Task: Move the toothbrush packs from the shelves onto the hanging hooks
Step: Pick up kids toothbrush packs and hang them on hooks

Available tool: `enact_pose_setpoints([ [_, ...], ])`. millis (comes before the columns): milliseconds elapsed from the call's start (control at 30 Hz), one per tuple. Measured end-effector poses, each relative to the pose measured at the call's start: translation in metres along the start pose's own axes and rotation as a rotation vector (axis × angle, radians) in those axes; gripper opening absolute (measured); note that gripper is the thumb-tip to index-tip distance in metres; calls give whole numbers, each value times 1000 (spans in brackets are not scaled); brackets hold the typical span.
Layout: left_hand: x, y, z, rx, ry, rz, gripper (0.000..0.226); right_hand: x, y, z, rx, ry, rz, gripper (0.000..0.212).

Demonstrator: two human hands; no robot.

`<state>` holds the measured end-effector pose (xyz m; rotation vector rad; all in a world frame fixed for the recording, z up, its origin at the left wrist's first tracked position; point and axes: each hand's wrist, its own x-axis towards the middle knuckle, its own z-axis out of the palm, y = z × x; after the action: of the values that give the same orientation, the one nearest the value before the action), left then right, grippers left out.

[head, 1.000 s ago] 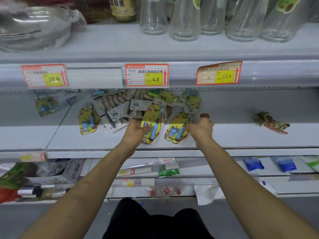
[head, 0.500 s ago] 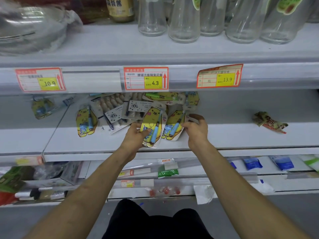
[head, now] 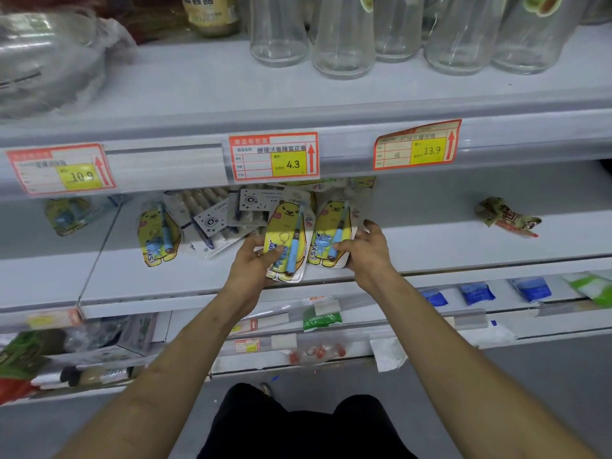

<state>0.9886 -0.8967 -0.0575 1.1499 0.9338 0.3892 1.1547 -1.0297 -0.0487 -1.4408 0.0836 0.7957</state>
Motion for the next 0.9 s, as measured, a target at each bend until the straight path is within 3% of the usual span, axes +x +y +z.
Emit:
enact_pose_setpoints([
  [167, -7, 6, -2, -41, -55, -21, 21, -19, -10, -16, 15, 12, 38, 70],
  [333, -13, 16, 10, -26, -118, -40, 25, -39, -10, -42, 12, -1, 22, 68],
  [467, -24, 20, 38, -8, -179, -37, 12, -55, -10, -73, 45, -4, -7, 67],
  [733, -80, -5, 145, 24, -278, 21, 21, -95, -29, -197, 34, -59, -93, 52],
  [900, -122, -29, 244, 31, -355, -4, 15, -125, -52, -304, 70, 49, -167, 47],
])
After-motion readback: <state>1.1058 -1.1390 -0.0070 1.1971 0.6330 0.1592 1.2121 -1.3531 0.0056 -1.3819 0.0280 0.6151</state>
